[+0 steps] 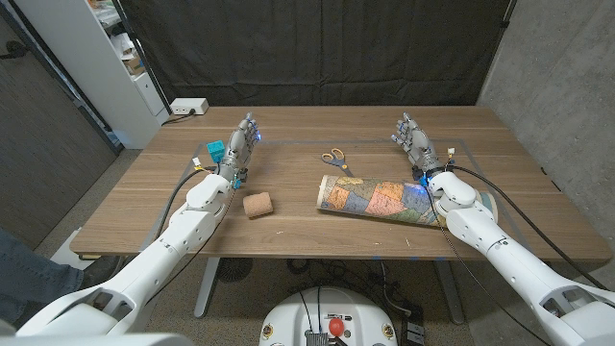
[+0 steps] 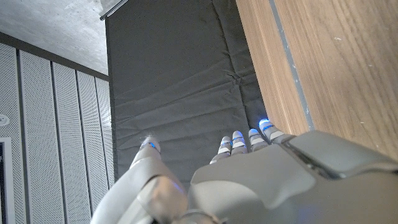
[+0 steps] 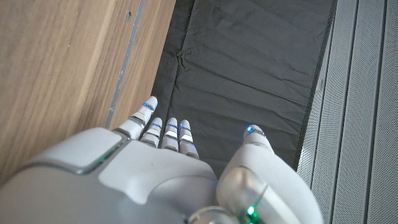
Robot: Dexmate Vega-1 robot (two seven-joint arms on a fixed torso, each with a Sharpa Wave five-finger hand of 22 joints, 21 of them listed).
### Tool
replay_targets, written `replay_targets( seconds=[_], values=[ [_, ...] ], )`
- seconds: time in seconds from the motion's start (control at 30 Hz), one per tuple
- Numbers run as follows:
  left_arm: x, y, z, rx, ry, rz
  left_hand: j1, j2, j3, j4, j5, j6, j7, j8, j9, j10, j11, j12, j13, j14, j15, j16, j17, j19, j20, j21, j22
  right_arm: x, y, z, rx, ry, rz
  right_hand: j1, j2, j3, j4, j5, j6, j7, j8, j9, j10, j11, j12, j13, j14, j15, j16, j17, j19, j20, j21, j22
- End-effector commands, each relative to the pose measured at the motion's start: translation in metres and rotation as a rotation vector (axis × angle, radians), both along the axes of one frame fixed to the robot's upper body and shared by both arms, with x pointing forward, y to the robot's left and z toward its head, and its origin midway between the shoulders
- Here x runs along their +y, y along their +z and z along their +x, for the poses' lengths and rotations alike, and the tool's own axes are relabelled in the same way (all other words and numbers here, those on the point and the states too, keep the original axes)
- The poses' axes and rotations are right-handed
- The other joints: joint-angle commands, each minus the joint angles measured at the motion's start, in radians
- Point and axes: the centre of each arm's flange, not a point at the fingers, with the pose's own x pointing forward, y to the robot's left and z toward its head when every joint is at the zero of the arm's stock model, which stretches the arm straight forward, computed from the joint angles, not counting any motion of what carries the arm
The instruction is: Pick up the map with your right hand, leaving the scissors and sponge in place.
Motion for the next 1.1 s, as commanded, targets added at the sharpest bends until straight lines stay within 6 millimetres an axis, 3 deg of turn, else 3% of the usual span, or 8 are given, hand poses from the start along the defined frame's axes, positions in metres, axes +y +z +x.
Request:
replay_targets(
  seconds=[0.03, 1.1],
  values=[
    [-0.002, -0.001, -0.002, 0.011, 0.002, 0.006, 0.009, 0.002, 0.005, -0.001, 0.004, -0.006, 0.0, 0.004, 0.002, -0.011, -0.001, 0.004, 0.002, -0.009, 0.0, 0.003, 0.003, -0.056, 0.006, 0.002, 0.003, -0.003, 0.001, -0.003, -0.008, 0.002, 0.008, 0.01, 0.002, 0.007, -0.001, 0.007, 0.007, -0.001, 0.004, 0.005, 0.001, 0.008, 0.004, 0.005, -0.008, 0.001, 0.007, 0.001, 0.009, -0.011, 0.003, 0.003],
    [-0.011, 0.001, -0.004, 0.018, -0.005, 0.031, 0.009, 0.011, 0.004, -0.003, 0.002, -0.005, 0.0, 0.0, 0.003, -0.012, 0.004, 0.0, 0.002, -0.013, 0.005, -0.003, 0.004, -0.06, 0.015, -0.017, 0.004, -0.008, 0.014, -0.018, -0.09, 0.035, 0.015, 0.019, 0.011, 0.01, -0.008, 0.005, 0.011, -0.011, 0.005, 0.006, 0.003, -0.01, 0.002, 0.006, 0.0, -0.004, 0.01, -0.001, 0.018, -0.008, -0.013, 0.003]
  ],
)
